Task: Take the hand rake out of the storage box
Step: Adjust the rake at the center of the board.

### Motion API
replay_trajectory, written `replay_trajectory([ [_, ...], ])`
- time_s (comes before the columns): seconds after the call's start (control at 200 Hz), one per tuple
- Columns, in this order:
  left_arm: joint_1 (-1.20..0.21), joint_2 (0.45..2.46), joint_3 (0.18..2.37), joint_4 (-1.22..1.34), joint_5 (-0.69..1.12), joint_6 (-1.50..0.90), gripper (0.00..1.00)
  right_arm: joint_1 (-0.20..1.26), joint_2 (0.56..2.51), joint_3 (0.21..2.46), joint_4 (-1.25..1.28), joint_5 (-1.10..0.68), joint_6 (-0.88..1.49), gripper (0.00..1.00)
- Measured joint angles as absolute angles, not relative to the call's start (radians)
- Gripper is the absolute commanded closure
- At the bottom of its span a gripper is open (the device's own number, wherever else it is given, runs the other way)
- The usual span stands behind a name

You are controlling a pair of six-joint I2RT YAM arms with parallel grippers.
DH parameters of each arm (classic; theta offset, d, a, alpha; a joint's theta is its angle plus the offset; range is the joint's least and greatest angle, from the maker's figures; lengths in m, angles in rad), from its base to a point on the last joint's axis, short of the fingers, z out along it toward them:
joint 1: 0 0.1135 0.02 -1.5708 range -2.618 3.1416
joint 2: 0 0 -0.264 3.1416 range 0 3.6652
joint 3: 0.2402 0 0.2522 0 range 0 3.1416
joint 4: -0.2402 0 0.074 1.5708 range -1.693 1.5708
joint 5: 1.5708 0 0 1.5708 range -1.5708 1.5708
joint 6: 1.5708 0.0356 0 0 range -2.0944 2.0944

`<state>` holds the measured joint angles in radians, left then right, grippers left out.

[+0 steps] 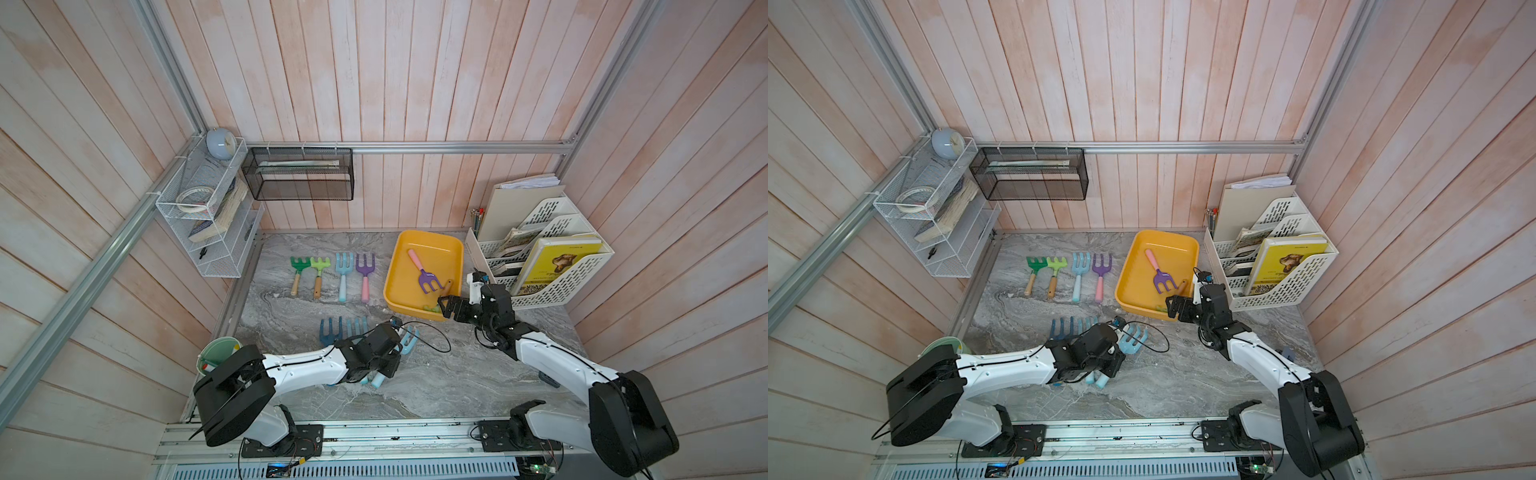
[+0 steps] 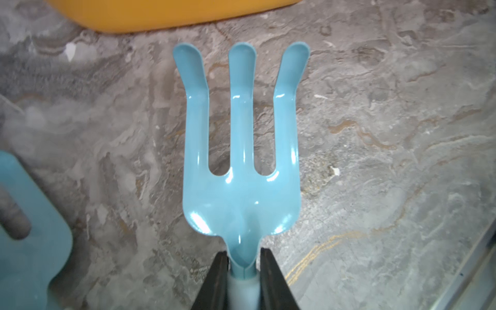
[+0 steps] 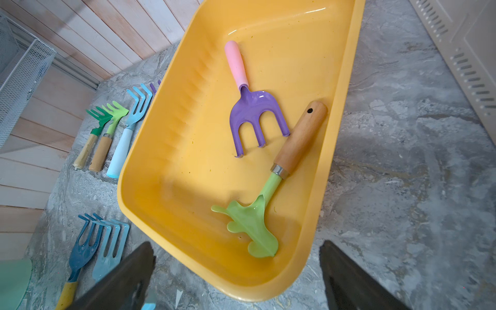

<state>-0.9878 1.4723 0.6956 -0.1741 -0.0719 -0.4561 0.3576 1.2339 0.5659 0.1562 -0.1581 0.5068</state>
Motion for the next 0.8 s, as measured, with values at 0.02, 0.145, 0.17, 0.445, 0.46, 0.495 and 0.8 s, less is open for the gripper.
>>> replay_trajectory([
  [0.02, -0.988, 1.473, 0.694, -0.179, -0.083, -0.475, 0.84, 0.357, 1.234, 0.566, 0.156, -0.158, 0.508, 0.02],
  [0.145, -0.987, 1.499, 0.712, -0.221, -0.159, -0.596, 0.80, 0.357, 1.228, 0.564, 0.156, -0.159, 0.509, 0.02],
  [0.17, -0.987, 1.509, 0.720, -0.230, -0.171, -0.615, 0.80, 0.357, 1.225, 0.564, 0.156, -0.159, 0.509, 0.02],
  [0.445, -0.988, 1.594, 0.820, -0.301, -0.229, -0.796, 0.80, 0.356, 1.215, 0.563, 0.152, -0.179, 0.520, 0.02],
  [0.46, -0.988, 1.596, 0.825, -0.308, -0.231, -0.808, 0.80, 0.356, 1.215, 0.563, 0.150, -0.180, 0.520, 0.02],
  [0.495, -0.989, 1.597, 0.833, -0.321, -0.237, -0.831, 0.79, 0.356, 1.215, 0.564, 0.143, -0.182, 0.520, 0.02],
  [0.8, -0.990, 1.615, 0.846, -0.345, -0.250, -0.959, 0.73, 0.356, 1.124, 0.564, 0.094, -0.185, 0.524, 0.02],
])
